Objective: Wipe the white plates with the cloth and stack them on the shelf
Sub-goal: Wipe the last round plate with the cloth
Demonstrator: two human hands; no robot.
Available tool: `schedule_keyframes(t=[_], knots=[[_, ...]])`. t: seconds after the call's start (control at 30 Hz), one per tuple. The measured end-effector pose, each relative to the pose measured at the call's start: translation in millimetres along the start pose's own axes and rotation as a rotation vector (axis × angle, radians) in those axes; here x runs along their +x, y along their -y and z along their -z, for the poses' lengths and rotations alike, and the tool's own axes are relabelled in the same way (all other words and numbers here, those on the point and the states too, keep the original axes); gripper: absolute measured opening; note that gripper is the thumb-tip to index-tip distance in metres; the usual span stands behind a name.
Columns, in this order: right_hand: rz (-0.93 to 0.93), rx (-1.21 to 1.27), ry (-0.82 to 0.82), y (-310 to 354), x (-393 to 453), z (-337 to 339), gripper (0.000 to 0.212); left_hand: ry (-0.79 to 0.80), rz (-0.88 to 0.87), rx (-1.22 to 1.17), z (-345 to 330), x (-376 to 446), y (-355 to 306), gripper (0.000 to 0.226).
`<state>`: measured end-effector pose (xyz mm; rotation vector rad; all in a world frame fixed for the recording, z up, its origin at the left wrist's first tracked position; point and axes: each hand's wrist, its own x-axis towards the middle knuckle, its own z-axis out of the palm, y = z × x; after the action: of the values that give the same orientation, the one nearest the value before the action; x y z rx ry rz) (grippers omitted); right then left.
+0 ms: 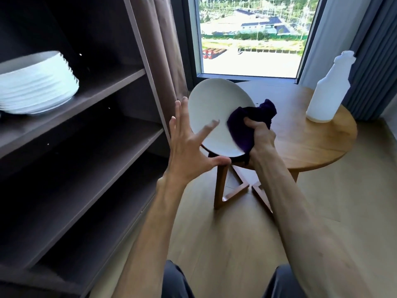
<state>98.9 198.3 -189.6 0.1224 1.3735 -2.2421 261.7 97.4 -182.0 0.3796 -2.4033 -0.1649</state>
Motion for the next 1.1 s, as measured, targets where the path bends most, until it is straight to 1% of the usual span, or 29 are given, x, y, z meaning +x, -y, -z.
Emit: schedule_keyframes(t=[0.07, 0.13, 0.17, 0.2, 0.27, 0.33, 0.37, 0.43, 0.5, 0.57, 0.63, 0.7, 0.73, 0.77, 0.83, 0.87, 0.9, 0.93, 0.97, 1.0, 1.03, 1.1], knots=[[0.013, -0.012, 0.005, 8.6, 1.2, 5.3, 0.026, 0.043, -0.068, 0.055, 4.2, -0.4, 0.4, 0.067], [0.023, -0.053, 0.023, 17.2, 3.5, 9.2, 0.028, 0.028, -0.092, 0.105, 7.0, 4.5, -4.7, 0.037], [0.018, -0.086, 0.040, 21.3, 4.7, 8.6, 0.032, -0.003, -0.113, 0.121, 7.4, 9.6, -6.9, 0.019], [0.012, -0.127, 0.056, 25.6, 3.6, 8.3, 0.038, -0.014, -0.143, 0.130, 6.8, 15.0, -8.6, 0.005], [0.009, -0.197, 0.085, 32.8, 2.5, 6.0, 0.046, -0.013, -0.233, 0.137, 4.9, 24.3, -9.7, 0.011], [0.038, -0.191, 0.144, 41.4, -1.1, 5.8, 0.047, -0.019, -0.259, 0.067, 4.7, 27.7, -10.0, 0.011], [0.053, -0.182, 0.185, 44.8, -2.8, 5.6, 0.047, -0.031, -0.229, -0.002, 6.4, 26.9, -10.9, 0.010], [0.117, -0.167, 0.262, 48.3, -6.8, 3.0, 0.046, -0.035, -0.116, -0.181, 14.7, 25.3, -17.3, 0.016], [0.254, -0.127, 0.289, 45.7, -8.2, 1.5, 0.036, 0.033, 0.029, -0.393, 21.3, 24.4, -27.1, 0.020], [0.384, -0.074, 0.317, 43.4, -10.8, 0.7, 0.031, 0.090, 0.131, -0.635, 26.8, 21.1, -32.1, 0.027], [0.481, -0.076, 0.324, 48.0, -14.0, 2.1, 0.035, 0.058, 0.190, -0.839, 29.4, 18.1, -30.2, 0.027], [0.536, -0.125, 0.323, 53.5, -14.0, 2.8, 0.039, -0.041, 0.248, -1.069, 28.6, 16.4, -28.9, 0.037], [0.523, -0.130, 0.327, 53.5, -15.8, 1.9, 0.037, -0.105, 0.303, -1.201, 28.0, 16.1, -30.7, 0.044], [0.503, -0.112, 0.323, 49.9, -15.3, 1.1, 0.033, -0.168, 0.367, -1.330, 26.7, 16.8, -33.2, 0.046], [0.464, -0.047, 0.289, 34.8, -14.2, 2.1, 0.024, -0.268, 0.490, -1.517, 22.7, 20.5, -40.0, 0.045], [0.441, -0.012, 0.261, 27.4, -15.0, 3.1, 0.022, -0.301, 0.555, -1.566, 19.8, 22.6, -44.2, 0.050], [0.411, 0.022, 0.234, 21.0, -14.7, 4.9, 0.025, -0.318, 0.617, -1.588, 15.4, 23.0, -46.4, 0.060], [0.375, 0.051, 0.211, 17.0, -15.0, 7.0, 0.032, -0.315, 0.670, -1.592, 10.6, 22.3, -48.4, 0.073], [0.329, 0.079, 0.201, 14.6, -15.6, 8.6, 0.042, -0.294, 0.702, -1.608, 7.4, 18.7, -48.5, 0.085], [0.276, 0.102, 0.219, 14.5, -14.8, 11.6, 0.053, -0.231, 0.710, -1.647, 5.7, 13.0, -47.6, 0.093], [0.228, 0.103, 0.259, 16.5, -14.8, 14.2, 0.060, -0.163, 0.689, -1.710, 6.3, 7.2, -43.0, 0.094], [0.149, 0.048, 0.358, 22.9, -17.0, 20.2, 0.061, 0.027, 0.671, -1.925, 8.8, -1.9, -21.3, 0.087]])
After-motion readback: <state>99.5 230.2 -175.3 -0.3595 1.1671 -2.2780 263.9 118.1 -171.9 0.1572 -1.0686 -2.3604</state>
